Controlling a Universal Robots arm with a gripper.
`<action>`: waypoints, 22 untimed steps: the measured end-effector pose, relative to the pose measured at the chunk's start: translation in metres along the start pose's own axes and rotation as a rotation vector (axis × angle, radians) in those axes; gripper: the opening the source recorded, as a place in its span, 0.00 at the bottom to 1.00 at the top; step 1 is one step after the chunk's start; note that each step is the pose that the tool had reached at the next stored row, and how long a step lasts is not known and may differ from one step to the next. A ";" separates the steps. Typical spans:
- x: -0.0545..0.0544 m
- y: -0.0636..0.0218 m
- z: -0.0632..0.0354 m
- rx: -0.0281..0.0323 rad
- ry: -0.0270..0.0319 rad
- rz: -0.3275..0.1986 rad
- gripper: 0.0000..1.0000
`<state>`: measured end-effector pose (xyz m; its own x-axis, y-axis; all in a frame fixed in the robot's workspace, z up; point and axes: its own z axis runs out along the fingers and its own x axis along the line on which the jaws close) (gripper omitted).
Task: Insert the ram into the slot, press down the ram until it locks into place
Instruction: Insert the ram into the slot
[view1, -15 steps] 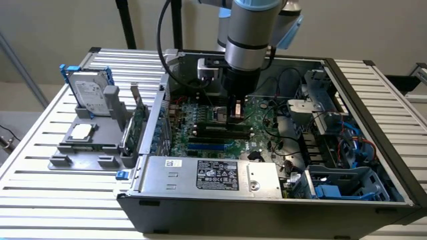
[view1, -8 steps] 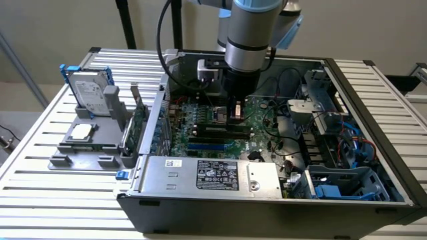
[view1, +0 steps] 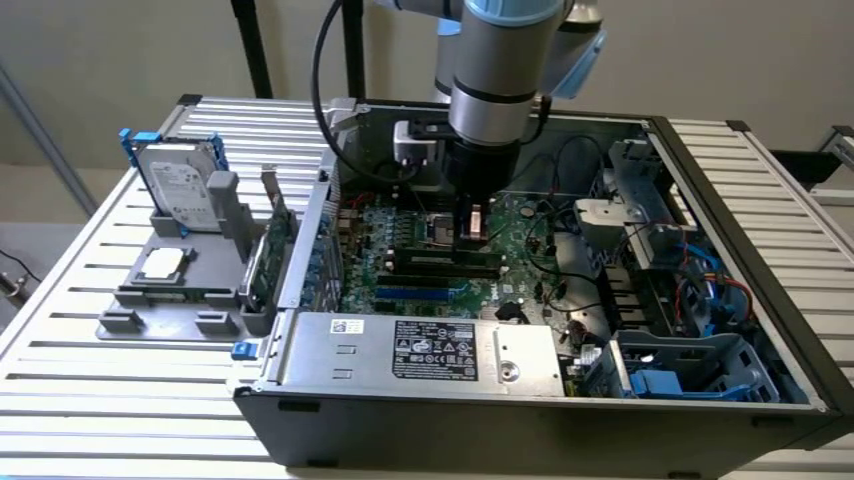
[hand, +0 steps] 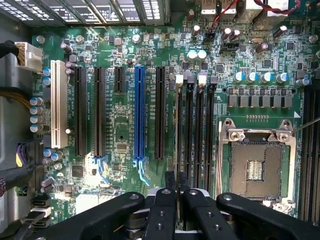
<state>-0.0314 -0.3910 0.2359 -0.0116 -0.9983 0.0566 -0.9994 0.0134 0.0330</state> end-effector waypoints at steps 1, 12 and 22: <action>0.000 0.0008 0.0001 0.0020 -0.0001 0.001 0.13; 0.000 0.0025 0.0011 0.0133 -0.0038 0.007 0.13; -0.001 0.0026 0.0034 0.0179 -0.0082 0.009 0.13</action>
<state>-0.0341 -0.3907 0.2325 -0.0205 -0.9986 0.0486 -0.9997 0.0212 0.0147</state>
